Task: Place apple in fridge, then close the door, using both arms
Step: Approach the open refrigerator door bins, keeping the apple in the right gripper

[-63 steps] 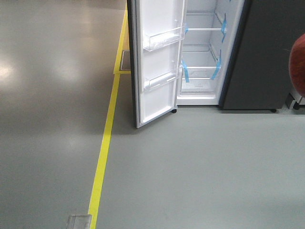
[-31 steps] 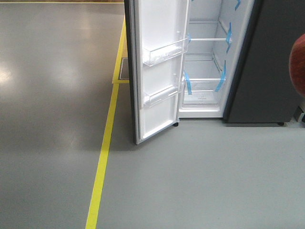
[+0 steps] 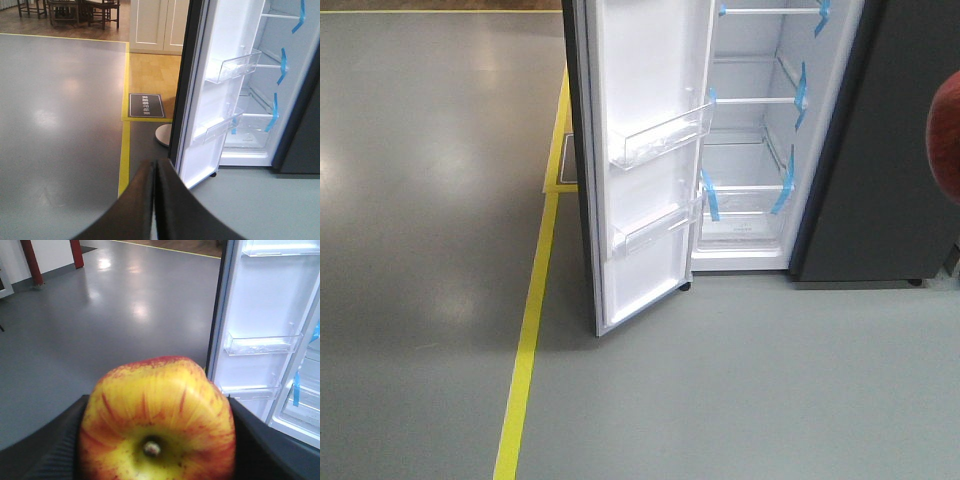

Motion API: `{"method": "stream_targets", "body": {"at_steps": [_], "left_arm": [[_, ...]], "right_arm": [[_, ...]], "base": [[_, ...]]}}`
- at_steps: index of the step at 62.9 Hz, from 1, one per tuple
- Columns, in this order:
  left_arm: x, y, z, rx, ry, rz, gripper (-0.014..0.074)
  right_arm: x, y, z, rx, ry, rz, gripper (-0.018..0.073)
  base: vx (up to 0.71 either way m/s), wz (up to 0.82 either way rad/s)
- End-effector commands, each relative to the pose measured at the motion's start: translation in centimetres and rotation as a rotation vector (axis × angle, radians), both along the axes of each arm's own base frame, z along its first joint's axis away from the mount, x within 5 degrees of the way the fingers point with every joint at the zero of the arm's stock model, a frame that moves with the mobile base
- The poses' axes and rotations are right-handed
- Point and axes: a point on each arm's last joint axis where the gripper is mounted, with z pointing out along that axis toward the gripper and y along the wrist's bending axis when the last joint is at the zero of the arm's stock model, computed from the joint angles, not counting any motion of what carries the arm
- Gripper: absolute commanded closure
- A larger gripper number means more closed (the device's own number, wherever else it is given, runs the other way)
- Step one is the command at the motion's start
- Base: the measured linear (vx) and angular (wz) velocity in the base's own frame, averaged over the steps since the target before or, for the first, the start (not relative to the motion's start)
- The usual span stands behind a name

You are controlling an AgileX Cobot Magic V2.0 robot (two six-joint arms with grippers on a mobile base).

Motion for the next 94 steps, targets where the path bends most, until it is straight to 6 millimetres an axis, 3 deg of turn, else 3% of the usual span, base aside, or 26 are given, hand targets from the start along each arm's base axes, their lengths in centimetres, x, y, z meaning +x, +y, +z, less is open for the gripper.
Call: {"method": "stream_targets", "body": {"at_steps": [1, 94], "left_arm": [[0.1, -0.19, -0.15, -0.008, -0.044, -0.019, 0.0603], [0.1, -0.19, -0.15, -0.008, -0.044, -0.019, 0.0603]], "right_arm": [[0.04, 0.06, 1.17, 0.046, -0.073, -0.01, 0.0566], [0.04, 0.06, 1.17, 0.046, -0.073, -0.01, 0.0566]], "base": [[0.25, -0.06], [0.18, -0.01]]}}
